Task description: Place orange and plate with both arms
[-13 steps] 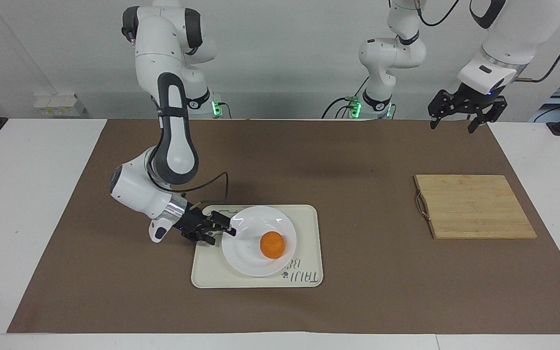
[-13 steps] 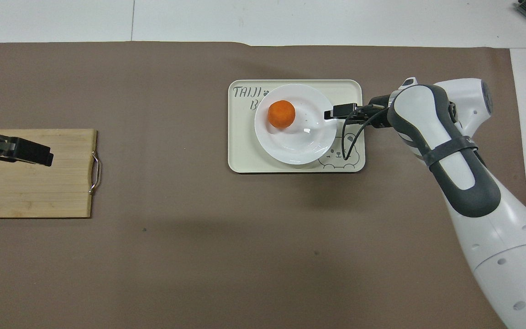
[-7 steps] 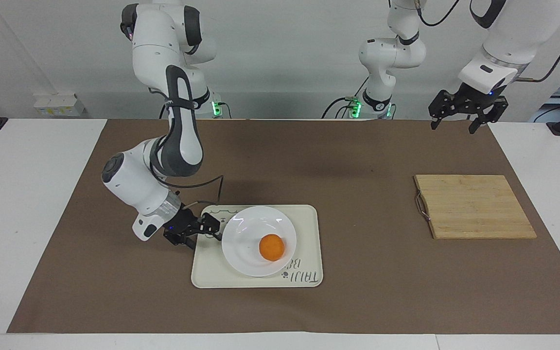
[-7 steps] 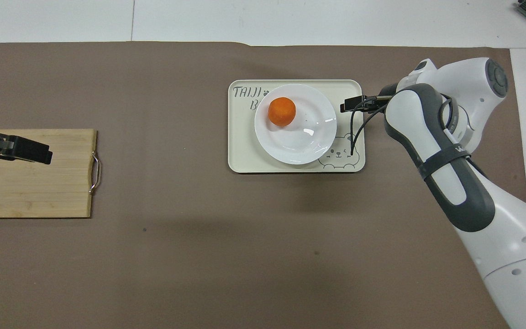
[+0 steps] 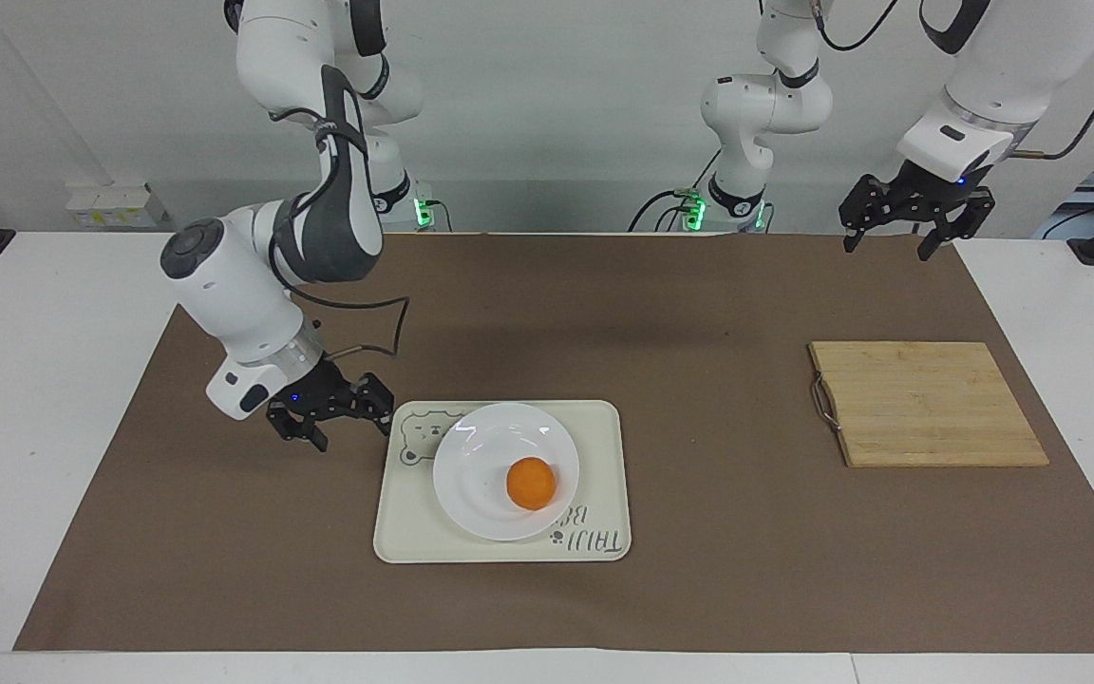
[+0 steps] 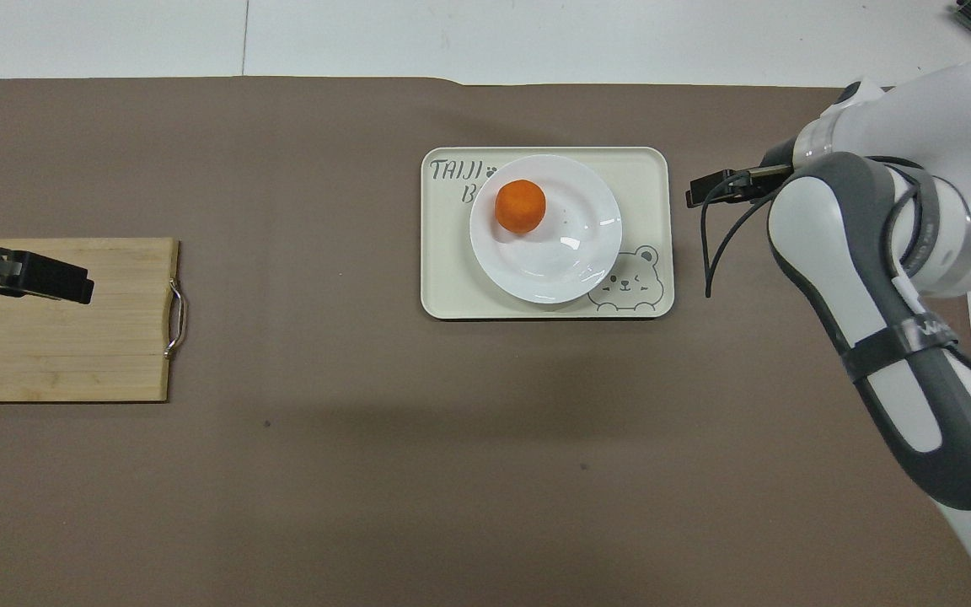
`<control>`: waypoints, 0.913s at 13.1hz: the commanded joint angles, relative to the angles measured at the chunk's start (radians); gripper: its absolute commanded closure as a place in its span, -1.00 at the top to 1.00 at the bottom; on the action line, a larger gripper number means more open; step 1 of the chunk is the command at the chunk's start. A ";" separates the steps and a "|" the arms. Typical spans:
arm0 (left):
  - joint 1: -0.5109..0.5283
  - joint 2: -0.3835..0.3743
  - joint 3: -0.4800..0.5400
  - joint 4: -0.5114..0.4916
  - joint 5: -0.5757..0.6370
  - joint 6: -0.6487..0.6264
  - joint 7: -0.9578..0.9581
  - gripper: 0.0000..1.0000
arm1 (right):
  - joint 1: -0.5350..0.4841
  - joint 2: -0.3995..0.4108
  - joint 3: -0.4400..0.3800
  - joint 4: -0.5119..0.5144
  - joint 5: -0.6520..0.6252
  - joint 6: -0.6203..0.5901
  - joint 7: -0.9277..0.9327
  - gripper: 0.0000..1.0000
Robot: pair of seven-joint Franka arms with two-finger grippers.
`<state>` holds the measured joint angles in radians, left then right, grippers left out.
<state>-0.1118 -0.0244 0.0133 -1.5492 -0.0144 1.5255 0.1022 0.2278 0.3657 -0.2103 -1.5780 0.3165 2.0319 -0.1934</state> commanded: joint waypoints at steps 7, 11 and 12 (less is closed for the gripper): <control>0.014 -0.017 0.002 0.006 0.010 -0.044 0.020 1.00 | -0.039 -0.178 -0.017 -0.027 -0.154 -0.240 0.270 1.00; 0.008 -0.019 0.002 0.004 0.004 -0.036 0.017 1.00 | -0.102 -0.249 -0.017 -0.054 -0.195 -0.350 0.270 1.00; 0.009 -0.019 0.000 0.004 0.002 -0.033 0.014 1.00 | -0.122 -0.269 -0.017 -0.060 -0.210 -0.363 0.264 1.00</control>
<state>-0.1108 -0.0309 0.0198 -1.5471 -0.0135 1.5037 0.1062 0.1277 0.1521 -0.2327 -1.5890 0.1484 1.6820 0.0567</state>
